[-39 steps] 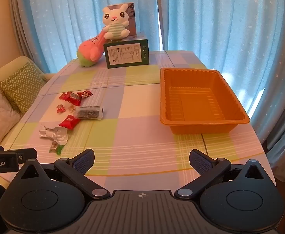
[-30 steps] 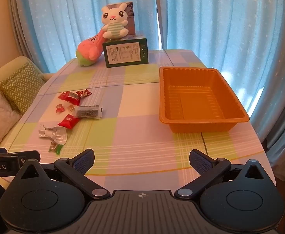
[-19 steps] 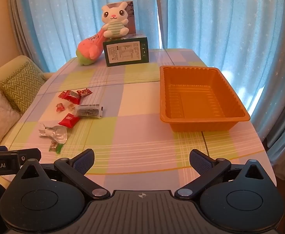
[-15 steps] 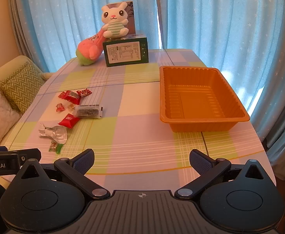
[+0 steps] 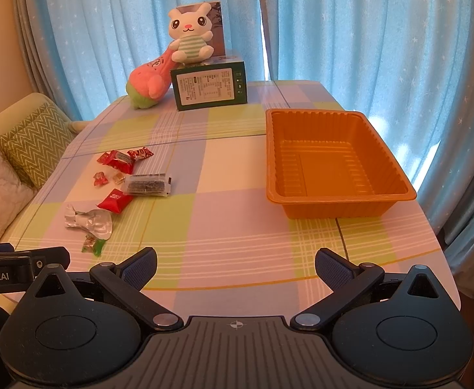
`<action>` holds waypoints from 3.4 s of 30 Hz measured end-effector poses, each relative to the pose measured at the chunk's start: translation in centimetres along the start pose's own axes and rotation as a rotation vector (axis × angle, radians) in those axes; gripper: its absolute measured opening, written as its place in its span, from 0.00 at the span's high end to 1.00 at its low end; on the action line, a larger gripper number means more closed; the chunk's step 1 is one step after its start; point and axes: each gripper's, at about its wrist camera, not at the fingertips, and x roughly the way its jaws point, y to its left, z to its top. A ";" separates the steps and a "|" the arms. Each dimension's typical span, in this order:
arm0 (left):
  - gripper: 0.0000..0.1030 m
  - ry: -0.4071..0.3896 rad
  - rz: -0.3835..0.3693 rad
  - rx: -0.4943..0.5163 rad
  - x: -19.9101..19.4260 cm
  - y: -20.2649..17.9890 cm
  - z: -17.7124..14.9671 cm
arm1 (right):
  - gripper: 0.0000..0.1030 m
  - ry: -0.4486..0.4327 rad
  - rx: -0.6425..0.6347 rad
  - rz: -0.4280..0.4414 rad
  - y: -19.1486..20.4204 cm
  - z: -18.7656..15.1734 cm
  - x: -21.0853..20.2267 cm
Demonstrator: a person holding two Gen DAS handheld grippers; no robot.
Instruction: Organize snacks
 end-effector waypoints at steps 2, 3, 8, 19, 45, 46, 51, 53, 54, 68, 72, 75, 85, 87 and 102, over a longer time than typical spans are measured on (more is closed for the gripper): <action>0.01 0.001 -0.001 -0.001 0.0 0.0 0.0 | 0.00 0.000 0.001 0.001 0.0 0.0 0.0; 0.01 0.001 -0.001 -0.001 0.0 0.0 0.0 | 0.00 0.000 0.001 0.000 0.0 0.0 0.0; 0.01 0.000 0.001 -0.001 0.0 -0.1 0.1 | 0.00 -0.001 0.001 0.001 0.0 0.0 0.0; 0.01 -0.001 -0.002 0.001 -0.1 -0.3 0.3 | 0.00 -0.003 0.005 0.001 -0.1 0.1 0.0; 0.01 -0.002 -0.006 0.003 -0.3 -0.5 0.5 | 0.00 -0.001 0.010 0.001 -0.2 0.2 0.1; 0.01 -0.002 -0.006 0.003 -0.3 -0.5 0.5 | 0.00 -0.002 0.010 0.001 -0.2 0.3 0.0; 0.01 -0.002 -0.006 0.003 -0.3 -0.6 0.5 | 0.00 -0.001 0.010 0.001 -0.2 0.2 0.1; 0.01 -0.002 -0.006 0.003 -0.3 -0.5 0.5 | 0.00 0.000 0.011 0.001 -0.2 0.2 0.1; 0.01 -0.002 -0.008 0.001 -0.2 -0.5 0.4 | 0.00 0.000 0.012 0.001 -0.3 0.2 0.1; 0.04 0.022 0.021 -0.047 2.0 4.0 0.6 | 0.00 0.004 -0.005 0.032 0.7 0.3 2.0; 0.05 0.041 0.015 -0.055 3.2 6.1 1.1 | 0.01 0.005 -0.017 0.065 1.6 0.5 3.5; 0.05 0.062 0.014 0.002 4.4 7.4 2.1 | 0.01 0.013 -0.039 0.094 2.7 0.7 4.9; 0.16 0.089 -0.059 0.438 9.1 10.5 4.8 | 0.19 0.050 -0.160 0.247 8.7 0.5 10.4; 0.19 0.096 -0.077 0.508 10.1 10.9 5.0 | 0.20 0.057 -0.200 0.284 10.3 0.4 11.6; 0.22 0.095 -0.167 0.693 13.8 14.3 6.4 | 0.58 0.093 -0.605 0.388 19.1 -2.1 18.9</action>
